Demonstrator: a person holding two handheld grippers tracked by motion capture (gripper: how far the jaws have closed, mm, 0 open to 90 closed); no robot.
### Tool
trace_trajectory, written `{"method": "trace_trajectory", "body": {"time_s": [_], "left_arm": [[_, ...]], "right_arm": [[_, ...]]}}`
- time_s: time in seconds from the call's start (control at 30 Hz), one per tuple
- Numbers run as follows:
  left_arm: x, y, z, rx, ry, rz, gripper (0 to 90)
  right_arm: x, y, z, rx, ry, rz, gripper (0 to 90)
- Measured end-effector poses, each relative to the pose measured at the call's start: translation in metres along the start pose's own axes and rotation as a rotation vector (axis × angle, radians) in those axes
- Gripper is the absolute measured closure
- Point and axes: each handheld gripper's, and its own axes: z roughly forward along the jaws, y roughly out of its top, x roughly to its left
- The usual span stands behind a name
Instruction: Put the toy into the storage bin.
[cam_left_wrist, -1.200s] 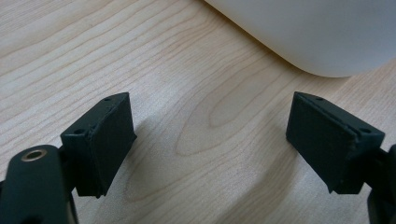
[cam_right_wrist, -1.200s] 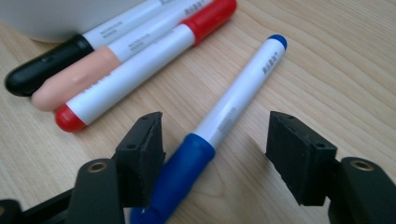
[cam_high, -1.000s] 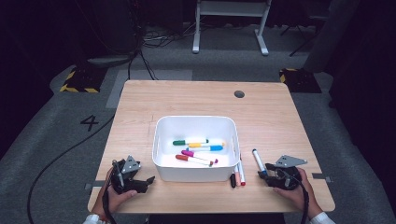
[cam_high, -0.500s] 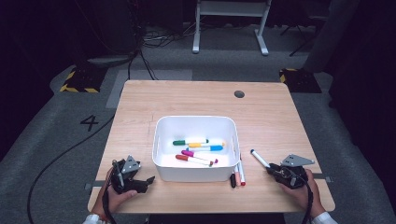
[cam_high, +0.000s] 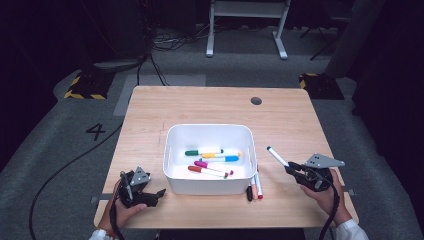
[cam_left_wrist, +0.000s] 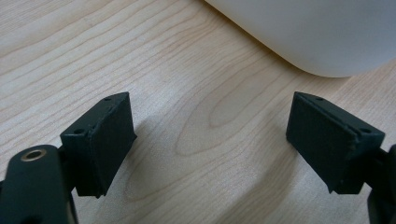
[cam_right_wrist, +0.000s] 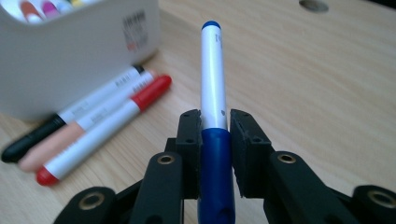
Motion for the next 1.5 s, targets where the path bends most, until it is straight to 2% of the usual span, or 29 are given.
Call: {"method": "trace_trajectory", "body": {"time_s": [0.23, 0.33, 0.37, 0.4, 0.5, 0.53, 0.57, 0.6, 0.67, 0.7, 0.83, 0.9, 0.93, 1.0, 1.07, 1.33, 1.5], "left_arm": [[0.0, 0.0, 0.0, 0.0, 0.0, 0.001, 15.3], [0.0, 0.0, 0.0, 0.001, -0.001, -0.002, 15.3], [0.0, 0.0, 0.0, 0.001, -0.001, -0.003, 15.3], [0.0, 0.0, 0.0, 0.001, -0.003, -0.003, 15.3], [0.0, 0.0, 0.0, 0.002, -0.002, -0.004, 15.3], [0.0, 0.0, 0.0, 0.002, -0.002, -0.004, 15.3], [0.0, 0.0, 0.0, 0.002, -0.002, -0.004, 15.3], [0.0, 0.0, 0.0, 0.002, -0.002, -0.004, 15.3], [0.0, 0.0, 0.0, 0.002, -0.002, -0.003, 15.3], [0.0, 0.0, 0.0, 0.002, -0.002, -0.003, 15.3], [0.0, 0.0, 0.0, 0.002, -0.002, -0.003, 15.3], [0.0, 0.0, 0.0, 0.003, -0.003, -0.004, 15.3], [0.0, 0.0, 0.0, 0.002, -0.003, -0.004, 15.3], [0.0, 0.0, 0.0, 0.002, -0.002, -0.003, 15.3], [0.0, 0.0, 0.0, 0.002, -0.002, -0.004, 15.3], [0.0, 0.0, 0.0, 0.003, -0.002, -0.002, 15.3], [0.0, 0.0, 0.0, 0.003, -0.002, -0.002, 15.2]], "right_arm": [[0.005, 0.04, -0.012, -0.087, 0.044, -0.056, 75.0], [0.009, 0.059, -0.015, -0.097, 0.069, -0.092, 75.0], [0.009, 0.059, -0.015, -0.097, 0.069, -0.092, 75.0], [0.013, 0.071, -0.015, -0.105, 0.086, -0.112, 75.0], [0.019, 0.086, -0.014, -0.106, 0.104, -0.148, 75.0], [0.019, 0.086, -0.014, -0.106, 0.104, -0.148, 75.0], [0.025, 0.095, -0.012, -0.107, 0.109, -0.167, 75.0], [0.025, 0.095, -0.012, -0.107, 0.109, -0.167, 75.0], [0.031, 0.106, -0.008, -0.118, 0.138, -0.19, 75.0], [0.035, 0.11, -0.007, -0.109, 0.151, -0.188, 75.0], [0.045, 0.125, 0.002, -0.112, 0.202, -0.24, 75.0], [0.052, 0.131, 0.006, -0.101, 0.228, -0.245, 75.0], [0.056, 0.135, 0.011, -0.102, 0.244, -0.277, 75.0], [0.058, 0.137, 0.013, -0.096, 0.252, -0.285, 75.0], [0.068, 0.144, 0.023, -0.076, 0.287, -0.316, 75.0], [0.087, 0.16, 0.05, -0.02, 0.358, -0.368, 75.0], [0.096, 0.163, 0.062, 0.008, 0.393, -0.379, 75.0]]}}
